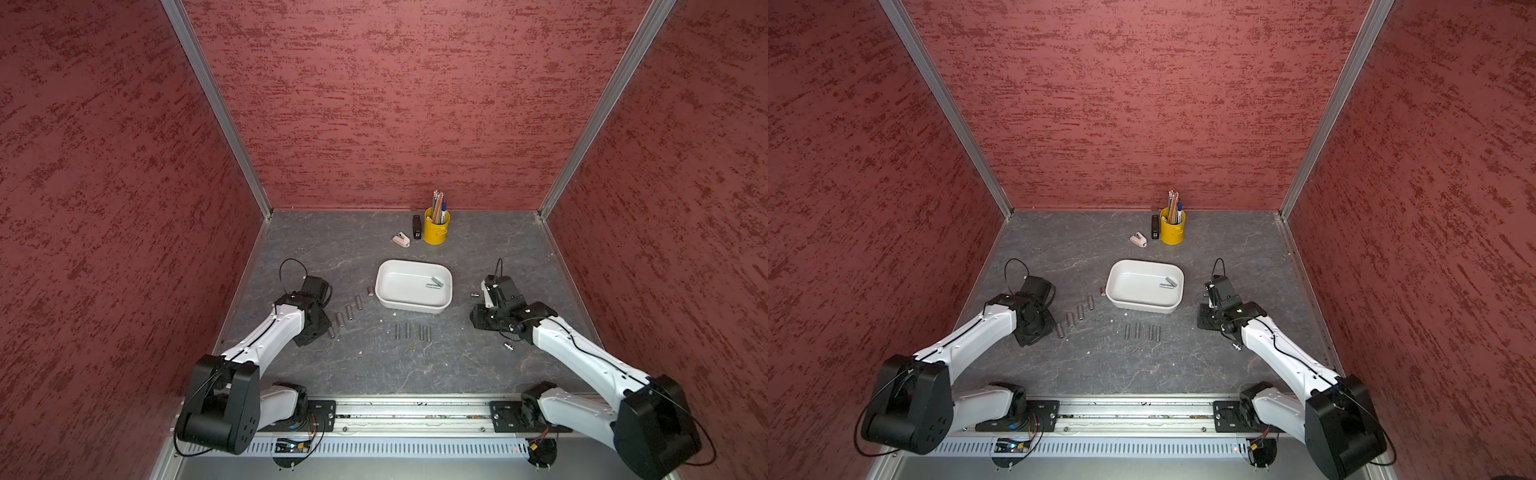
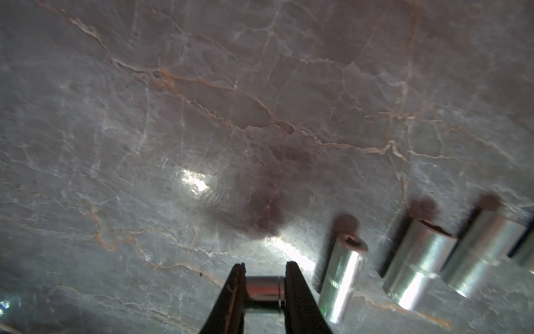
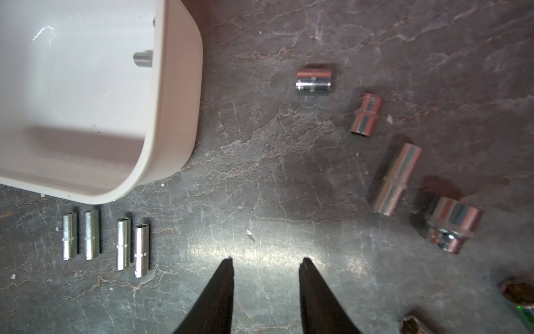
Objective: Take out the socket from the storage box
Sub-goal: Place the socket head at the center of the board.
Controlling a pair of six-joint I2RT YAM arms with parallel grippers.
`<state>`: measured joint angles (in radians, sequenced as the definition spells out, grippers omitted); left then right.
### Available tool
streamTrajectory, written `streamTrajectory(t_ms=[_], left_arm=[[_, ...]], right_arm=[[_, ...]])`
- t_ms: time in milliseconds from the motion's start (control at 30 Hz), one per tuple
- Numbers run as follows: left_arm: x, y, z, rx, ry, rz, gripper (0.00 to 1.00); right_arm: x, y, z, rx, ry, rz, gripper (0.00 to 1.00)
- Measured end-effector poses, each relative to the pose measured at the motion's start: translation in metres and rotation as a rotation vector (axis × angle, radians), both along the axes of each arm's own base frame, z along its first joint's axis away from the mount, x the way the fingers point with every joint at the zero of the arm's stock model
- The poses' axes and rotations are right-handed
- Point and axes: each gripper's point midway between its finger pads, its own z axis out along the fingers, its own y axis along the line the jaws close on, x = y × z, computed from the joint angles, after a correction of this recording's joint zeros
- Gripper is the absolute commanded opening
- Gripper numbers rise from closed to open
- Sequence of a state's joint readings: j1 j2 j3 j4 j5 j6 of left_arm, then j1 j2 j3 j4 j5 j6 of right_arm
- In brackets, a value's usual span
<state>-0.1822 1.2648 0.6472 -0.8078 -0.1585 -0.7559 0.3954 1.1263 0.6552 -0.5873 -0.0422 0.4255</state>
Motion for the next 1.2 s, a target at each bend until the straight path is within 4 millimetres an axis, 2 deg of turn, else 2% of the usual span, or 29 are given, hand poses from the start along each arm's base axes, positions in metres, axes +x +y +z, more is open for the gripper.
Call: streamTrajectory(t_ms=[467,633,1200], left_arm=[[0.008,-0.004,-0.011,-0.033,0.001,0.010,0.28],[0.009,-0.006,-0.011,-0.045,0.001,0.005,0.39],[0.010,-0.008,-0.008,-0.055,-0.022,0.001,0.41]], right_arm=[[-0.001,0.001,-0.003,0.002,0.012,0.004,0.41],[-0.001,0.002,-0.003,0.006,0.014,0.006,0.41],[-0.002,0.003,-0.004,0.011,0.023,0.012,0.42]])
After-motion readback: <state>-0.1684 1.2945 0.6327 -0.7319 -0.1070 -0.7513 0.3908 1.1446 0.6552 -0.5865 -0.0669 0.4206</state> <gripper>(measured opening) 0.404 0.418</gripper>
